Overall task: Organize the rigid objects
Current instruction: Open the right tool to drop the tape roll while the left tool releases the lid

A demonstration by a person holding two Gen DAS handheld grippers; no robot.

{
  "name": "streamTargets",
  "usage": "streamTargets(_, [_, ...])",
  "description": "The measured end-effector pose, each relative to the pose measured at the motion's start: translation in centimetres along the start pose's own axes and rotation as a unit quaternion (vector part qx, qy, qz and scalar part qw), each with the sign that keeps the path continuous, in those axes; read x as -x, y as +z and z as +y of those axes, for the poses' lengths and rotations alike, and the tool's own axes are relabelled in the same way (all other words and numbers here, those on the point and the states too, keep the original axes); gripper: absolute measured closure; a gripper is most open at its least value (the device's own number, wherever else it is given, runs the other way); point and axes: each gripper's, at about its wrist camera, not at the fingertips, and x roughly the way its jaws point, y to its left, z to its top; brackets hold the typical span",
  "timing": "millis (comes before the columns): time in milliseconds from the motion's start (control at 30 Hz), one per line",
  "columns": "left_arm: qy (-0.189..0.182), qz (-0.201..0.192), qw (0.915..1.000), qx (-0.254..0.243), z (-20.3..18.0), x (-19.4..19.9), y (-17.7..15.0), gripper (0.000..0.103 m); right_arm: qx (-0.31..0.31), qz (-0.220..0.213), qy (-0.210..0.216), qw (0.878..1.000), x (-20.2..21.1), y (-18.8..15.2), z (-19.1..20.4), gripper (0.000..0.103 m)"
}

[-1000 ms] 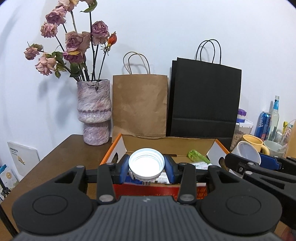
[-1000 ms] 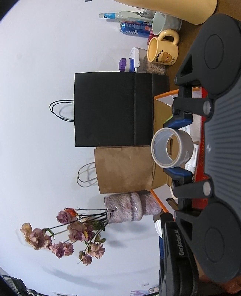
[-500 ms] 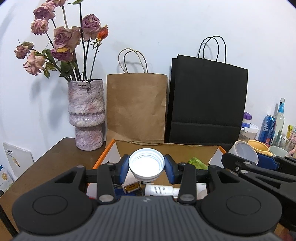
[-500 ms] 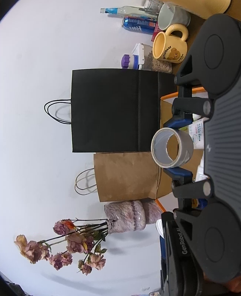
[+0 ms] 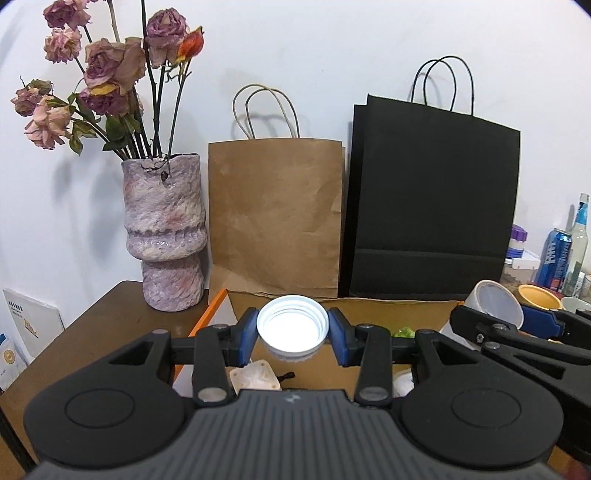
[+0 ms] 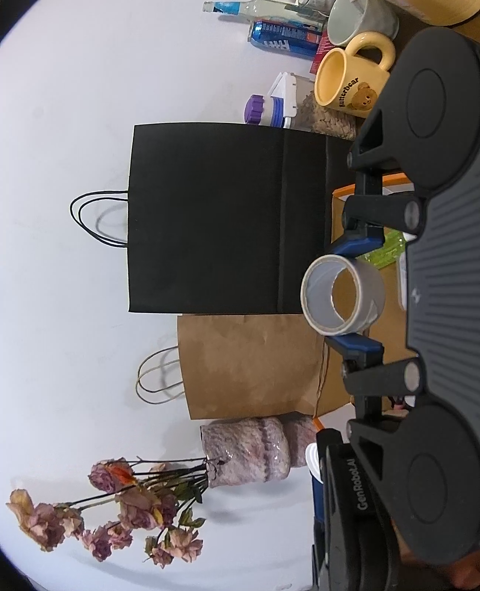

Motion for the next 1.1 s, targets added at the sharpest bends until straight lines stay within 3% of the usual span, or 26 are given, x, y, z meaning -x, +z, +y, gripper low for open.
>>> streamTargets(700, [0.025, 0.032, 0.9990, -0.017, 0.7, -5.7, -0.1, 0.062, 0.011, 0.038, 0.005, 0.999, -6.0, -0.7, 0.1, 0.061])
streamTargets(1100, [0.029, 0.048, 0.9981, -0.027, 0.9, -6.4, -0.8, 0.061, 0.018, 0.056, 0.010, 0.998, -6.8, -1.6, -0.1, 0.061])
